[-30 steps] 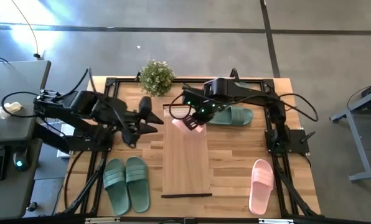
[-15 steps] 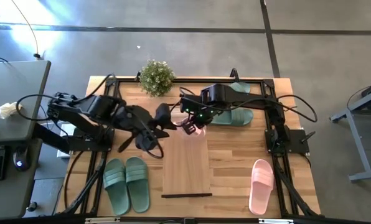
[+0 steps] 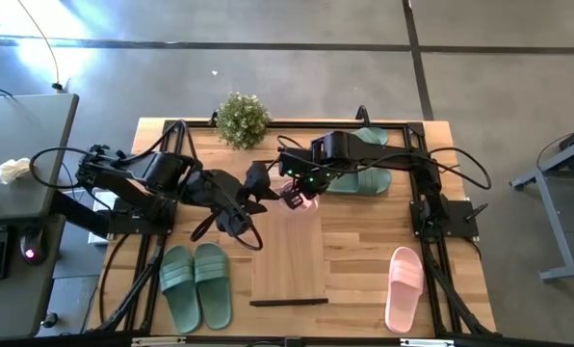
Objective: Pick and place slides into the shelf
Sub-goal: Put the left pink slide under the shelf
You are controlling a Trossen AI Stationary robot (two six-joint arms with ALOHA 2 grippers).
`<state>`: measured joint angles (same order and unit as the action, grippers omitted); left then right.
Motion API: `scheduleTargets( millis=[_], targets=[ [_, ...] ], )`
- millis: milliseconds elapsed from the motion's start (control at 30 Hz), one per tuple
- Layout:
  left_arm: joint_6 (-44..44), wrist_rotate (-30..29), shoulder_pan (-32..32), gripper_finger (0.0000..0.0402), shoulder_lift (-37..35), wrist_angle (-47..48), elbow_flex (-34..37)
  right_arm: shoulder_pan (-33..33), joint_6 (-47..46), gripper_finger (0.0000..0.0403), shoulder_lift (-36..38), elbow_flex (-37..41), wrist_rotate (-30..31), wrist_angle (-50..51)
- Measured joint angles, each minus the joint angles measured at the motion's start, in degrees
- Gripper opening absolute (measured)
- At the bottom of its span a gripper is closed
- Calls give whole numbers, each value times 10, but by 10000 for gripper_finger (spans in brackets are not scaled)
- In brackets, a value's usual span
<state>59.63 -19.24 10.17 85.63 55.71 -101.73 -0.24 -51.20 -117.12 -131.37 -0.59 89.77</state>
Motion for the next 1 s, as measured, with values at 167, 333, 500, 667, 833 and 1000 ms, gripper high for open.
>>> scheduleTargets(
  millis=[167,333,500,667,833,1000],
  targets=[
    [0,-11,0,218,10,0,0,0,0,0,0,0,1,-1],
    [1,-23,0,218,32,2,0,1,-4,0,0,1,2,0],
    [0,-72,0,208,36,3,0,-1,-4,0,0,1,5,0],
    [-18,-72,3,173,36,-2,0,0,-4,0,0,1,6,1],
    [-21,-71,21,122,36,0,0,0,-7,0,0,1,6,1],
    [-36,-66,23,96,36,1,0,0,-6,0,0,1,6,-2]
  ],
)
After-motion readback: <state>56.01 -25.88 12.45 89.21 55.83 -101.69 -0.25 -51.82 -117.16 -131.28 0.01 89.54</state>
